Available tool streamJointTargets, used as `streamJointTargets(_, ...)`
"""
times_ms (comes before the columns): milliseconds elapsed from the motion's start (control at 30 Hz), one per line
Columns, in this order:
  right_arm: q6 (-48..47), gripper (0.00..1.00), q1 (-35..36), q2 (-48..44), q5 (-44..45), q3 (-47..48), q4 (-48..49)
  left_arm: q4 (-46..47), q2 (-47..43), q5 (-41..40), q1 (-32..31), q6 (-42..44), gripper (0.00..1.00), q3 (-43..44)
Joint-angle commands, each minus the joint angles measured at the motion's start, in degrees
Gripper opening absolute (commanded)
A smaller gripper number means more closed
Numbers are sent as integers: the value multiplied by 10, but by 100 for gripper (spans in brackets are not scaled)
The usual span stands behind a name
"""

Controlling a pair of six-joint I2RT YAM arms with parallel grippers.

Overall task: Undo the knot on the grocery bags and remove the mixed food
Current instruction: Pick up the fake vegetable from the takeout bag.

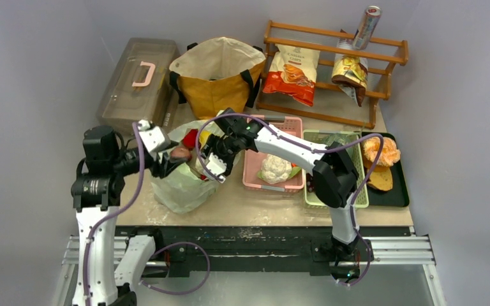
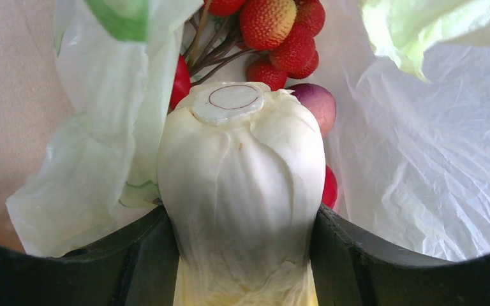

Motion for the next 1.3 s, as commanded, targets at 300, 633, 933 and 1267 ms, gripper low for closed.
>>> streamJointTargets(300,193,0,-9,-13,-85,18,100,-170,-12,45,3,350,56,-47)
streamJointTargets(633,344,0,-41,-27,-132,18,178,-168,26,-27,4,395,5,-101)
streamJointTargets(933,439,0,-74,-47,-160,-1,260,-193,8,-64,15,439,0,-158)
streamJointTargets(1267,570,2,-88,-70,-174,-41,357,-182,0,-14,32,380,1,-133)
